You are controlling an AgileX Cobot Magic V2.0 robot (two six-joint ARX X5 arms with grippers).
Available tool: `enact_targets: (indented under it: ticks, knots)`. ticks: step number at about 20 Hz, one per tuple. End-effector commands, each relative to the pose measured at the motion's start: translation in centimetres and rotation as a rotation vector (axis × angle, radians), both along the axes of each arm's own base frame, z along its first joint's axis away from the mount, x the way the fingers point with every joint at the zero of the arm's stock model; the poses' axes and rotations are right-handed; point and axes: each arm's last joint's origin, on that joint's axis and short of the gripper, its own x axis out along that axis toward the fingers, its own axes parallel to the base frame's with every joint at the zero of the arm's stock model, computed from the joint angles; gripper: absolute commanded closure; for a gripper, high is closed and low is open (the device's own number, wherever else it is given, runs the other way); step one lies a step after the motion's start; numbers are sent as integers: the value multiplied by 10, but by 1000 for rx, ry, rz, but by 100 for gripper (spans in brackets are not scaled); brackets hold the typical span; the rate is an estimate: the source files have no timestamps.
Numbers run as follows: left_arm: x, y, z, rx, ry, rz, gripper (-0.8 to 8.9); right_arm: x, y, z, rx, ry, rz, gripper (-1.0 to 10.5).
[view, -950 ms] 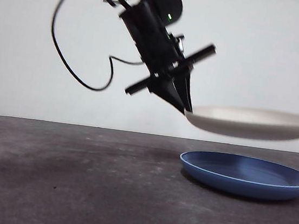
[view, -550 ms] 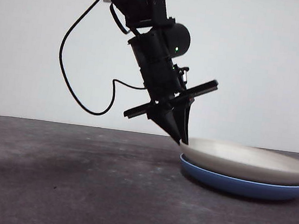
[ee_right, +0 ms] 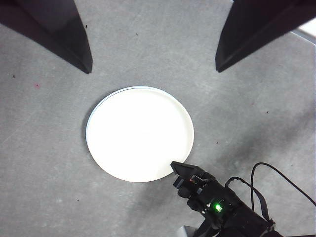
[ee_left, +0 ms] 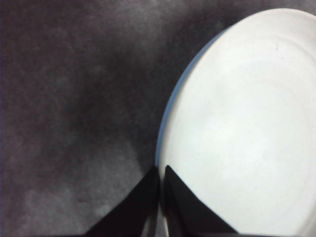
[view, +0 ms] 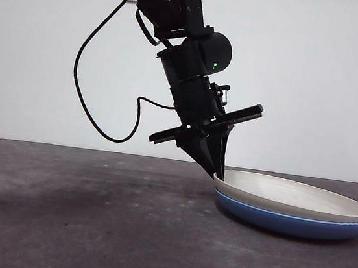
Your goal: Pick up the white plate, put it on the blue plate, put it on desk
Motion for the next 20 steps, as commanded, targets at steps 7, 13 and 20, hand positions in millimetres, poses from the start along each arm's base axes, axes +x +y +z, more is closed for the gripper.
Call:
enact_targets:
  ticks: [7,13,20]
  knots:
    - [-2,-15,-3,-5,-24,-45,501,0,0,4,6,-11,0,545]
    - [1,-10,31,2,-45,-70,501,0,0,4,6,-12,0,545]
    - [6,17,129,-75,-198,-51,501,0,0,4,3,-14,-3,545]
